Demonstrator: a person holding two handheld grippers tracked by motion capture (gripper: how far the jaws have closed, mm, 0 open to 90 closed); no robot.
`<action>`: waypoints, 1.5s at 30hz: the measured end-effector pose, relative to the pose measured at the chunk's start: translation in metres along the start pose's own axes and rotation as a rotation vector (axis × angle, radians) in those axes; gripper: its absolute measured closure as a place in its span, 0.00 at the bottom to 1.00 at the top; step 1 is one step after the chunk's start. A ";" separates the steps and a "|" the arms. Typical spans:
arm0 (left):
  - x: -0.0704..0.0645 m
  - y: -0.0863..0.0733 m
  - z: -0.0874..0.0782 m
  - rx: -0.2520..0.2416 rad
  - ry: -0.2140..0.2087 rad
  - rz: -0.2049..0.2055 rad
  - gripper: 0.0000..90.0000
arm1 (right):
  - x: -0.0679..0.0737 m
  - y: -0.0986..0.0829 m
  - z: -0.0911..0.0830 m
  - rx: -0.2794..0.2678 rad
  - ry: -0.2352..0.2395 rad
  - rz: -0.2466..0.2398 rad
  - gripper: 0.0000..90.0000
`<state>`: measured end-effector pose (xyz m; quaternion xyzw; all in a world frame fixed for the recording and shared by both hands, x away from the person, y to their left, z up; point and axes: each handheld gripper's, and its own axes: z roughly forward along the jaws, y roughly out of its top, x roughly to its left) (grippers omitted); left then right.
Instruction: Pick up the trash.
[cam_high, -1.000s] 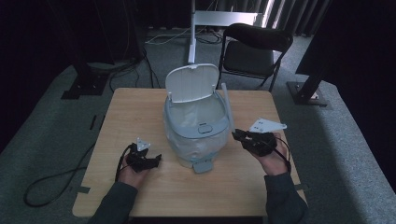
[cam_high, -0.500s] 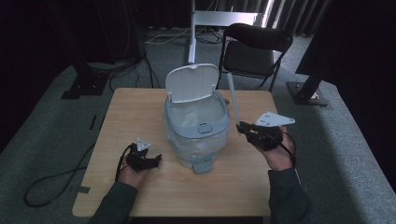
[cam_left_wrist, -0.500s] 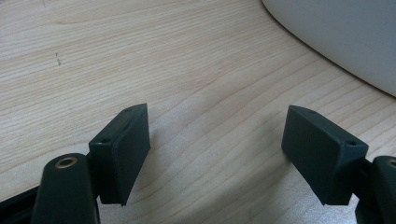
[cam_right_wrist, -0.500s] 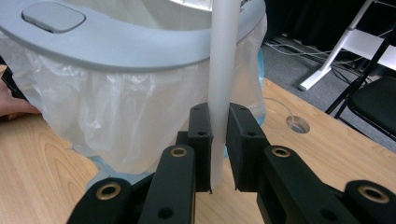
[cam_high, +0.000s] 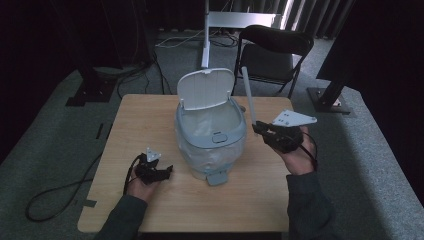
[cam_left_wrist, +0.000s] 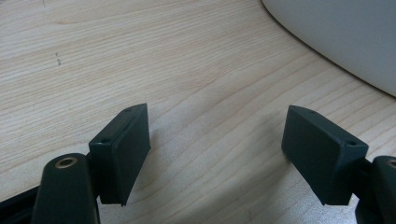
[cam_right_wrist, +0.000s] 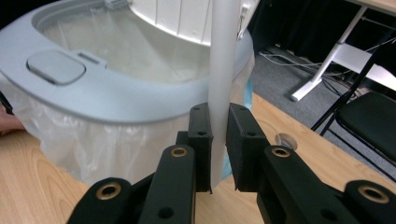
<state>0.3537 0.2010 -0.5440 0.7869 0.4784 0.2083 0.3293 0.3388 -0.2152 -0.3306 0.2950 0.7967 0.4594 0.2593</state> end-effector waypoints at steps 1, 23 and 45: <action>0.000 0.000 0.000 0.000 0.000 0.000 0.26 | 0.000 0.001 0.000 -0.003 0.001 0.000 0.89; 0.000 0.000 0.000 0.000 0.000 0.000 0.26 | -0.002 0.029 0.012 -0.022 0.000 -0.019 0.89; 0.000 0.000 0.000 0.000 0.000 0.000 0.26 | 0.006 0.052 0.033 -0.057 0.037 -0.016 0.89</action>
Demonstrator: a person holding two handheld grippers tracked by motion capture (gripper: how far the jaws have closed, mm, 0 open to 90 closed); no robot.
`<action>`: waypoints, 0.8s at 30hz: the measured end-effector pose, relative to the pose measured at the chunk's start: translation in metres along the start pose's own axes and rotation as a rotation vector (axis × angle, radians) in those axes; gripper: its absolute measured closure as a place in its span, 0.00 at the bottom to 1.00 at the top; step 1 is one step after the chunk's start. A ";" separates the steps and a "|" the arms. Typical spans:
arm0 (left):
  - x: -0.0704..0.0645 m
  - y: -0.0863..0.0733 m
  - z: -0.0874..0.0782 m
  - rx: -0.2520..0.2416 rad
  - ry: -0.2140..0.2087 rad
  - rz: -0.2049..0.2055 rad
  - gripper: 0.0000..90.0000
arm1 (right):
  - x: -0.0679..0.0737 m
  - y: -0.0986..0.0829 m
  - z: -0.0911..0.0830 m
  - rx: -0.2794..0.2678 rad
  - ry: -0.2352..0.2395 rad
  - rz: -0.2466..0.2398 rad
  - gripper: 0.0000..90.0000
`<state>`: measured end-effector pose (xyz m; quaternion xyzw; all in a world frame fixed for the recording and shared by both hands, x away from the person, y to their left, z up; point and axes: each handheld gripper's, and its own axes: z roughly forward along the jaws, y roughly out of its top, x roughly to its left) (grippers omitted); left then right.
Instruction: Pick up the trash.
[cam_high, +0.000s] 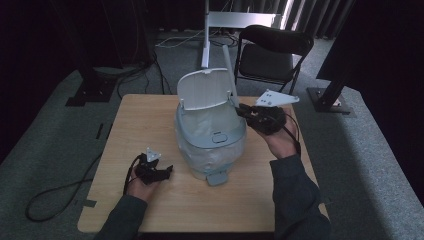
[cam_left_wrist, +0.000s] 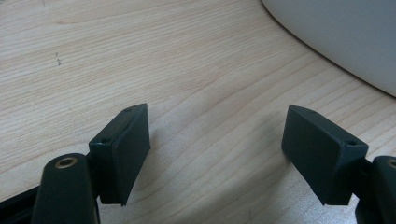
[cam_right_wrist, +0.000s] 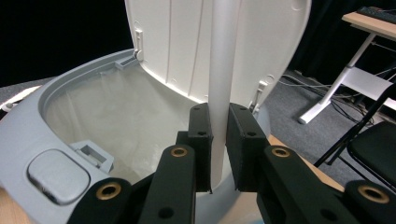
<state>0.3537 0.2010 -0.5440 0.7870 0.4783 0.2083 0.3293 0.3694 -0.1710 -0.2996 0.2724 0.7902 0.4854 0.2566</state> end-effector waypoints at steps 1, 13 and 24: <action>0.000 0.000 0.000 0.001 0.000 0.000 0.26 | 0.001 0.001 0.004 0.000 0.005 0.004 0.89; 0.000 0.000 0.000 0.001 0.000 0.001 0.26 | 0.004 0.001 0.017 0.066 0.018 -0.017 0.71; 0.000 0.000 0.000 0.001 0.001 0.002 0.26 | -0.014 -0.013 0.005 0.036 -0.036 0.057 0.73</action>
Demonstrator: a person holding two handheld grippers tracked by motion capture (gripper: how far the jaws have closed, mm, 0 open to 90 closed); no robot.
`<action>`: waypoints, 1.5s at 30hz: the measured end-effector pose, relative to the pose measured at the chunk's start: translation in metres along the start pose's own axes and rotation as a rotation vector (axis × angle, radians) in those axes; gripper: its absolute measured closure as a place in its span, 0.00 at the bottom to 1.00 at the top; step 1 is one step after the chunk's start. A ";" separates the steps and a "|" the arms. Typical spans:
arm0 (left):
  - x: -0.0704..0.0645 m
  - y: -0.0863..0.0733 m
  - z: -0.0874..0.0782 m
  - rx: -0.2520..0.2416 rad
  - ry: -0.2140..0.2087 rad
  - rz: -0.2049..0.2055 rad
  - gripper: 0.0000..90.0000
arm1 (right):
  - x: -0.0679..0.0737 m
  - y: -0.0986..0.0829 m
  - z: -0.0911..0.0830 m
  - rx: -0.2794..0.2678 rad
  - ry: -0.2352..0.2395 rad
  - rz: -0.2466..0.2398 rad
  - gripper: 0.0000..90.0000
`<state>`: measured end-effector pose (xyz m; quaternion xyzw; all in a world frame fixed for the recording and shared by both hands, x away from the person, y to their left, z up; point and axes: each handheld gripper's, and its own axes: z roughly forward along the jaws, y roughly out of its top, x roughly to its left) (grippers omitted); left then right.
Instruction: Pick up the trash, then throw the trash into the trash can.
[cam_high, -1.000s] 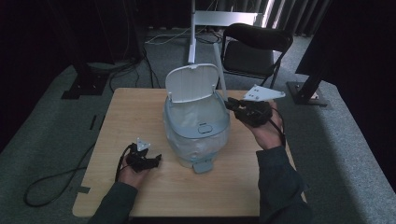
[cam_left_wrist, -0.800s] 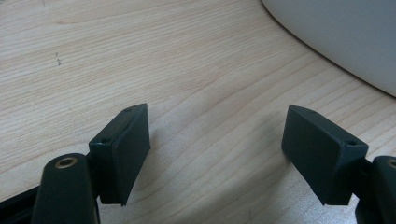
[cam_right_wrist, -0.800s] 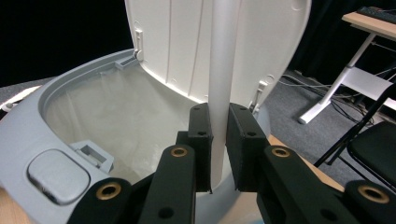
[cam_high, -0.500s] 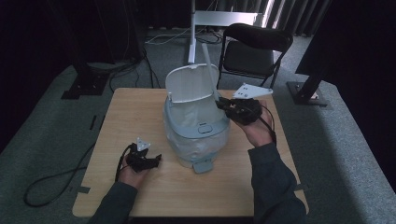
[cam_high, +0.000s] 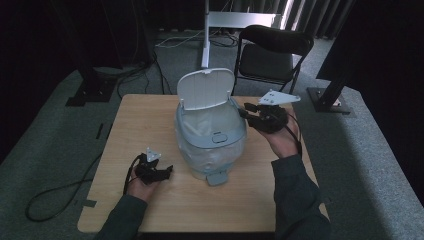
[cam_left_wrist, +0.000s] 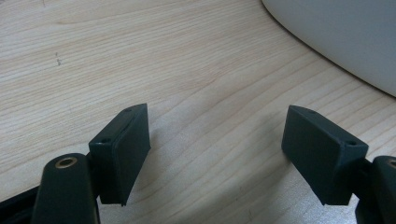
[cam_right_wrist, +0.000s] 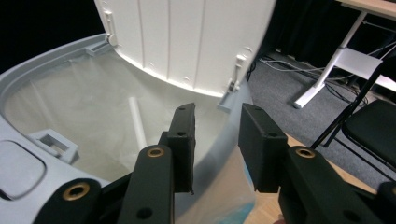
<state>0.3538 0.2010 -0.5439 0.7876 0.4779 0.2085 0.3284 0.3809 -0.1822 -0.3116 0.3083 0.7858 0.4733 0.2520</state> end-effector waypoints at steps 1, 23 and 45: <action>0.000 0.000 0.000 0.000 0.000 0.000 0.26 | -0.001 -0.001 0.000 0.001 -0.001 0.005 0.73; -0.001 0.002 0.002 -0.001 -0.003 0.000 0.26 | -0.022 -0.022 -0.005 0.025 -0.104 0.063 0.73; -0.001 0.002 0.002 -0.004 -0.006 0.000 0.26 | -0.048 -0.061 0.021 0.096 -0.179 0.162 0.71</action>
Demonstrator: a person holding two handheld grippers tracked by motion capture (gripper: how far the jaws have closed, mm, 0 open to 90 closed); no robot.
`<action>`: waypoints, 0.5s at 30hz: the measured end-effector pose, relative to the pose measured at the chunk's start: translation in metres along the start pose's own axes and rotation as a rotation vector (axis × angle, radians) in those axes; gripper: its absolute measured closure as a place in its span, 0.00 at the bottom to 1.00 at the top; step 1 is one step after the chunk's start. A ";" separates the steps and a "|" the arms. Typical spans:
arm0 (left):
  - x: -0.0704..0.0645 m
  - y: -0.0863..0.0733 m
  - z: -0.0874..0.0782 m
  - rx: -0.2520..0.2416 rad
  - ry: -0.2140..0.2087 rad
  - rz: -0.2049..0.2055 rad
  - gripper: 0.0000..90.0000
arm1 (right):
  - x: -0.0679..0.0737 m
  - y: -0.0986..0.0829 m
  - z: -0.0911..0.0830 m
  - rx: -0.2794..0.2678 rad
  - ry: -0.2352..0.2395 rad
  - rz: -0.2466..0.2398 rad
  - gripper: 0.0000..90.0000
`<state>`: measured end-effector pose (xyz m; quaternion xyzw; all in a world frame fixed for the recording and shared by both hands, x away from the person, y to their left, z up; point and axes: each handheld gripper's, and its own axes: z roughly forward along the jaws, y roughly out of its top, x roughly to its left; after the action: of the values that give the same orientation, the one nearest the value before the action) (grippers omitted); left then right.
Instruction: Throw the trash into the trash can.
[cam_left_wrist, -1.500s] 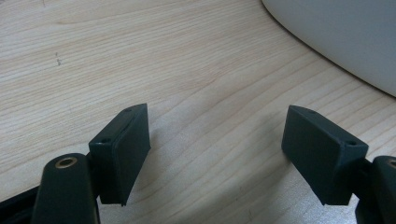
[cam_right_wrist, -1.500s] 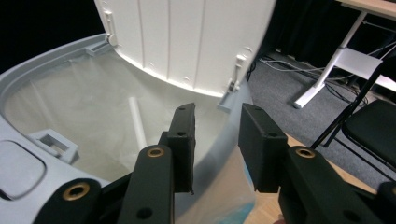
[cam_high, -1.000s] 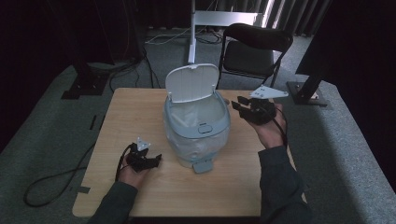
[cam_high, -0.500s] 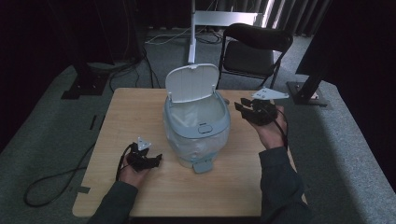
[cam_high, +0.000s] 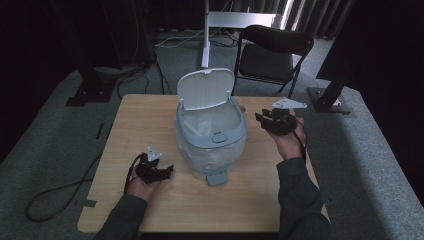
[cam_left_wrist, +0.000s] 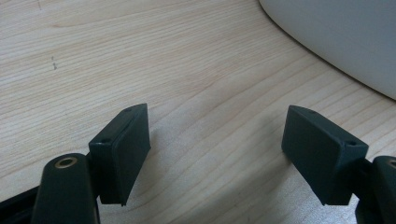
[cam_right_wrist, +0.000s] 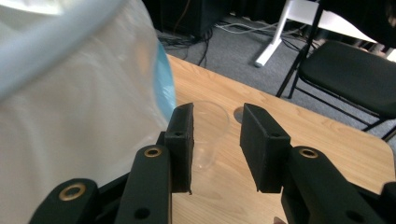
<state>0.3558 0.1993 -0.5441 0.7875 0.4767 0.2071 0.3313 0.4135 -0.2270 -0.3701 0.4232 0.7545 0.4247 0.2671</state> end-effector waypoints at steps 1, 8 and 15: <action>0.000 0.000 0.000 0.000 -0.001 0.000 0.26 | -0.002 -0.002 0.002 0.000 -0.002 0.006 0.71; 0.000 0.000 0.000 0.002 -0.002 0.003 0.26 | -0.007 -0.008 0.015 0.018 -0.014 0.024 0.71; 0.000 0.000 0.000 -0.001 -0.001 0.001 0.26 | -0.009 -0.014 0.028 0.042 -0.016 0.034 0.71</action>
<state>0.3557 0.1993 -0.5441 0.7876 0.4763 0.2069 0.3316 0.4338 -0.2269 -0.3954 0.4449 0.7536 0.4100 0.2568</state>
